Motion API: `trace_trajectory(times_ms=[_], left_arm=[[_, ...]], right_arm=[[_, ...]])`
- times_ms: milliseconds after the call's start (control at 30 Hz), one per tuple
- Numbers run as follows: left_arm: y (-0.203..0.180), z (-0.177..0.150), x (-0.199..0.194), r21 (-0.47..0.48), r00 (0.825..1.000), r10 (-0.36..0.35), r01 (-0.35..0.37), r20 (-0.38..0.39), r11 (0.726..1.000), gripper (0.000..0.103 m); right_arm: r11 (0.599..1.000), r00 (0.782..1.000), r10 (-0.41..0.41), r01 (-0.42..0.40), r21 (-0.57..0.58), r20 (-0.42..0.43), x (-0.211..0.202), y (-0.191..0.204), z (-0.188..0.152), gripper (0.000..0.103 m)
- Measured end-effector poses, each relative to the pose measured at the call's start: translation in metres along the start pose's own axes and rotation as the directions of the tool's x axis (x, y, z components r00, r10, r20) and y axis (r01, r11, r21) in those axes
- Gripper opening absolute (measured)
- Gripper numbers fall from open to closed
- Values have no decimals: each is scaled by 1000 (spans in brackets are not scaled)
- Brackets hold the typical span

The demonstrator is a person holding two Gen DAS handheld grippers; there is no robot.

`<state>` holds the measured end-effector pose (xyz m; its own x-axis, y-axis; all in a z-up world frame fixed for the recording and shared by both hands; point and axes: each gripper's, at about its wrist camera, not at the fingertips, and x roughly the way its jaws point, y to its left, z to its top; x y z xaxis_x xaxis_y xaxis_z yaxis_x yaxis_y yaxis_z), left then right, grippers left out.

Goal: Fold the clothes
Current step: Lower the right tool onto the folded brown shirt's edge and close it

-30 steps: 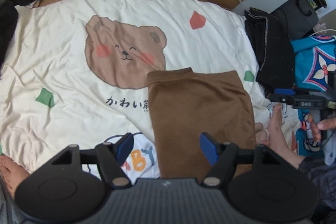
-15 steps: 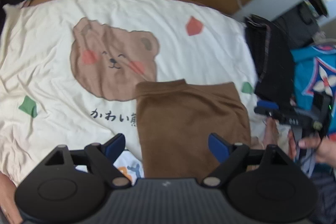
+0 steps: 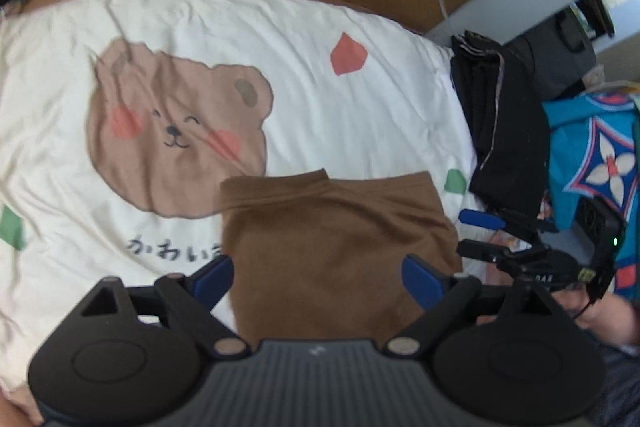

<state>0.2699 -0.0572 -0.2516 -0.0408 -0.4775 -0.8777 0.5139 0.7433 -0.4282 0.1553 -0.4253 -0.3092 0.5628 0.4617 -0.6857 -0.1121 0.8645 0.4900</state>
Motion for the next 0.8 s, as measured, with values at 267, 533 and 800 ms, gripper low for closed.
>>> trace_trajectory(times_ms=[267,533,800], left_arm=[[22,14,38,42,994,-108,108,14,993,94],[59,3,56,-4,989,-147,147,-1,989,94],[73,-12,66,-3,986,-158,158,-60,987,94]], right_arm=[[978,999,-11,19,206,-36,9,-41,-11,80],[977,996,16,3,214,-85,24,-48,-16,57],[977,993,-19,42,208,-113,34,-52,-11,58]])
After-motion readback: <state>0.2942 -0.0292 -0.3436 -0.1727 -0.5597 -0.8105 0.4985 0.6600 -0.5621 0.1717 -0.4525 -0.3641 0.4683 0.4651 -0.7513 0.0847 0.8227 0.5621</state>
